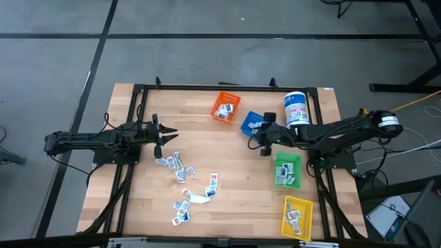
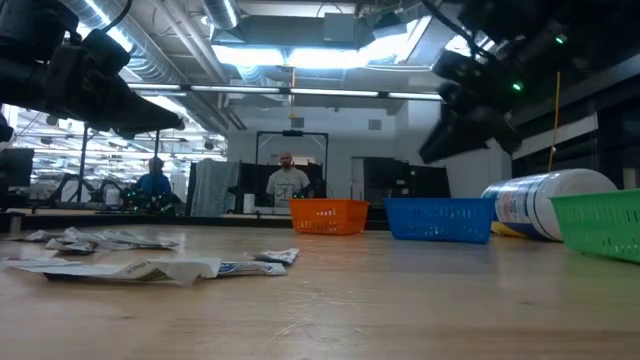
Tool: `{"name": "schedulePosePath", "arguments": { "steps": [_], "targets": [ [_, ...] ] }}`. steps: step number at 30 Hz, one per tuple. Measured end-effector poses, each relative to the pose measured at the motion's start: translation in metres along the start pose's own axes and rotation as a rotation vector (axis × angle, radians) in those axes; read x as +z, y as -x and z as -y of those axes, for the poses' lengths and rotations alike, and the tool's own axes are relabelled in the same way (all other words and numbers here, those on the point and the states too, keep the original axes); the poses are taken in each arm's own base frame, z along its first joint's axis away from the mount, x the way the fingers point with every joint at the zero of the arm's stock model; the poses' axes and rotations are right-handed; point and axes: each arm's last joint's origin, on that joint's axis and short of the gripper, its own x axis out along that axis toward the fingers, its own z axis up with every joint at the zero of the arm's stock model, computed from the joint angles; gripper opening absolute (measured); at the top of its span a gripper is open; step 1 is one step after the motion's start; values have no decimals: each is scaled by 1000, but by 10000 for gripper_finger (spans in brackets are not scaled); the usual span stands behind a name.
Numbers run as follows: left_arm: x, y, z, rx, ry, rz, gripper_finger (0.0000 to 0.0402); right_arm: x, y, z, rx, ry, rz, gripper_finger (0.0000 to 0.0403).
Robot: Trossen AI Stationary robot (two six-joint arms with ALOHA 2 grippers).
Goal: Pick & Place First Aid Supplies
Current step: Put the green bandage pack into the blue basket
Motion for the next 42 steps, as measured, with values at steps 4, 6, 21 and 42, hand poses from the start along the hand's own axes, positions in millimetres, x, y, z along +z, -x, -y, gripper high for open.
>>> {"name": "schedulePosePath", "arguments": {
  "steps": [4, 6, 21, 42],
  "targets": [
    [0, 0, 0, 0, 0, 0, 93, 26, -6, 0, 11, -16, 17, 126],
    [0, 0, 0, 0, 0, 0, 93, 39, -10, -3, 25, 16, 18, 126],
    [0, 0, 0, 0, 0, -1, 91, 112, -49, -98, 500, 305, 128, 126],
    [0, 0, 0, 0, 0, 0, 91, 155, -71, -167, 672, 502, 300, 126]
  ]
}}
